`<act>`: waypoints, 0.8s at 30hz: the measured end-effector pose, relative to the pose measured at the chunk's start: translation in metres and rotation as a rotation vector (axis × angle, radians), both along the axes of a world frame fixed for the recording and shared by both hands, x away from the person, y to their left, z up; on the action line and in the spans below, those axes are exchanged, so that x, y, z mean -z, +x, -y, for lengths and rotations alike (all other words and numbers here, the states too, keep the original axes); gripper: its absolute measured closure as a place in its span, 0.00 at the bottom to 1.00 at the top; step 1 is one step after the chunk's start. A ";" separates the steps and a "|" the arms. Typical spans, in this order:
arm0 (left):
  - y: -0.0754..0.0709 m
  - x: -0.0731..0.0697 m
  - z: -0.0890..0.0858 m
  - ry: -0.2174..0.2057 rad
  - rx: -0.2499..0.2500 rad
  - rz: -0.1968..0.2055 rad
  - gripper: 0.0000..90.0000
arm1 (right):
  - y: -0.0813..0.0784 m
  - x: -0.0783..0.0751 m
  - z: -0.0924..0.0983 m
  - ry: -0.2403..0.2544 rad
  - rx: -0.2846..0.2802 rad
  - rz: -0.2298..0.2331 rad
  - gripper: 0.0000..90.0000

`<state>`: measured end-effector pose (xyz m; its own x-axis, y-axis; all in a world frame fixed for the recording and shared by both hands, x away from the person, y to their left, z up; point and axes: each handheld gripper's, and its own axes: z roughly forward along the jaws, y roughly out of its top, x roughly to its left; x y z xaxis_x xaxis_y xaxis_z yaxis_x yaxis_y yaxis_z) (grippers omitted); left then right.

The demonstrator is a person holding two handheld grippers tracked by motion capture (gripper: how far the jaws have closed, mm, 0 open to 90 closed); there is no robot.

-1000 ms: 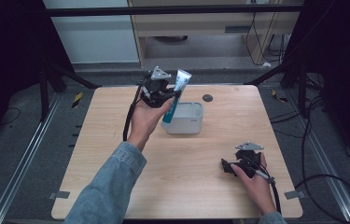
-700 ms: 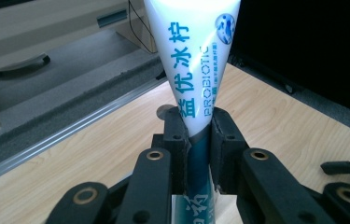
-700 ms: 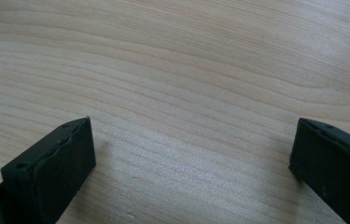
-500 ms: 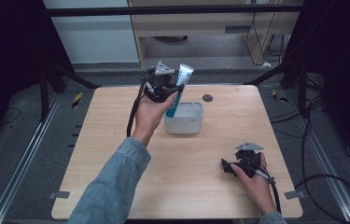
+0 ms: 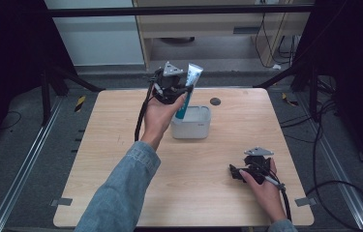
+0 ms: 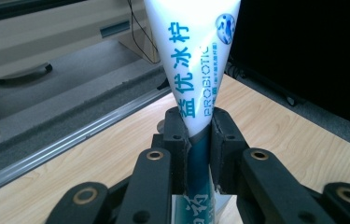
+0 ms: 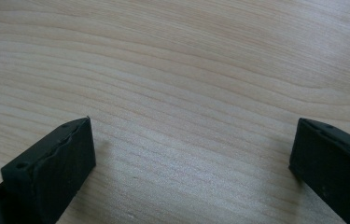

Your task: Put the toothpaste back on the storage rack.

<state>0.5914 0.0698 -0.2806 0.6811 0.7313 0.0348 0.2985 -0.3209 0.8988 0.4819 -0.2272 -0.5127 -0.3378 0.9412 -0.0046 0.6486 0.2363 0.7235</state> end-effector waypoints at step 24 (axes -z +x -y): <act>0.016 0.011 0.012 -0.058 0.011 0.012 0.87 | 0.000 0.000 0.000 0.002 0.000 0.001 0.00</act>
<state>0.6072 0.0582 -0.2913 0.6892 0.7246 0.0008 0.2844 -0.2716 0.9194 0.4819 -0.2272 -0.5128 -0.3383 0.9410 -0.0031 0.6474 0.2351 0.7250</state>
